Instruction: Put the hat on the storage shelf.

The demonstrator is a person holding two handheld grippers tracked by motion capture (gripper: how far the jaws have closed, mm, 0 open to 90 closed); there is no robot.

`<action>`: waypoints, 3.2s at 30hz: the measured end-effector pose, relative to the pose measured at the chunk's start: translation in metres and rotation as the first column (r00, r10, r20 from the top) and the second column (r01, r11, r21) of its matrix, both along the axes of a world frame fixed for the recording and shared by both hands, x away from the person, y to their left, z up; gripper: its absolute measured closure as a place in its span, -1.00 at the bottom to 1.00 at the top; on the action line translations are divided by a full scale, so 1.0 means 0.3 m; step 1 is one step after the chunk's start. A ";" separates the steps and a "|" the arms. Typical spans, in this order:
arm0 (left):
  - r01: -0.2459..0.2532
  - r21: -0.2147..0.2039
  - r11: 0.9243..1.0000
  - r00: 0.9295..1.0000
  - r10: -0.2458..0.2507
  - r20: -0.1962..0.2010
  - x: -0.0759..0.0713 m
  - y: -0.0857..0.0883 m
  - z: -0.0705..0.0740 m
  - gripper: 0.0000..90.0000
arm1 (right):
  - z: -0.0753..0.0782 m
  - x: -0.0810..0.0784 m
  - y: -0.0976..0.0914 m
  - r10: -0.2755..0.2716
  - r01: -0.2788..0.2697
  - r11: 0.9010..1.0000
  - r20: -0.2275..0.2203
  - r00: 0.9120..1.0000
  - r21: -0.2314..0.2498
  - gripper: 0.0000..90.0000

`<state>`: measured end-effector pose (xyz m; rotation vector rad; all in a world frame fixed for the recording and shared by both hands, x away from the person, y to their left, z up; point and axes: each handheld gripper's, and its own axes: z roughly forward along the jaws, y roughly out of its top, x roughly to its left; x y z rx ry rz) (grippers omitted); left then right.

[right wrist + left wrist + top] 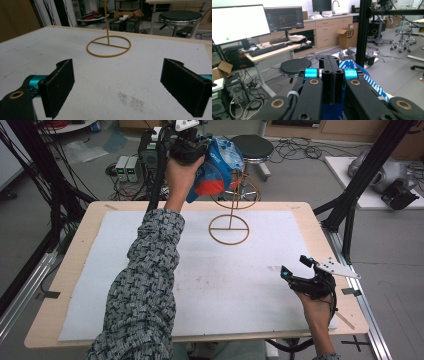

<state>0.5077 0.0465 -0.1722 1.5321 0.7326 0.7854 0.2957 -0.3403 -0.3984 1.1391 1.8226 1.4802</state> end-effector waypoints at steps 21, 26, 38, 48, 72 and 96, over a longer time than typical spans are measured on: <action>0.059 0.132 0.989 0.998 -0.057 -0.023 0.012 -0.185 -0.084 0.99 | -0.001 0.002 -0.004 0.005 -0.005 1.000 -0.008 1.000 0.002 -0.75; 0.076 0.165 0.983 0.997 -0.071 -0.034 0.015 -0.220 -0.103 0.99 | -0.002 0.003 -0.003 0.006 -0.006 1.000 -0.009 1.000 0.002 -0.76; 0.112 0.212 0.971 0.994 -0.105 -0.044 0.015 -0.281 -0.136 0.99 | -0.005 0.005 -0.003 0.008 -0.008 1.000 -0.014 1.000 0.001 -0.75; 0.144 0.255 0.956 0.989 -0.135 -0.051 0.008 -0.324 -0.153 0.99 | -0.006 0.006 -0.006 0.009 -0.009 1.000 -0.017 1.000 0.002 -0.75; 0.169 0.286 0.943 0.986 -0.162 -0.049 0.010 -0.368 -0.169 0.99 | -0.012 0.011 -0.014 0.012 -0.011 1.000 -0.019 1.000 0.012 -0.76; 0.183 0.277 0.943 0.983 -0.172 -0.063 0.001 -0.388 -0.164 0.99 | -0.019 0.015 -0.015 0.012 -0.012 1.000 -0.027 1.000 0.015 -0.75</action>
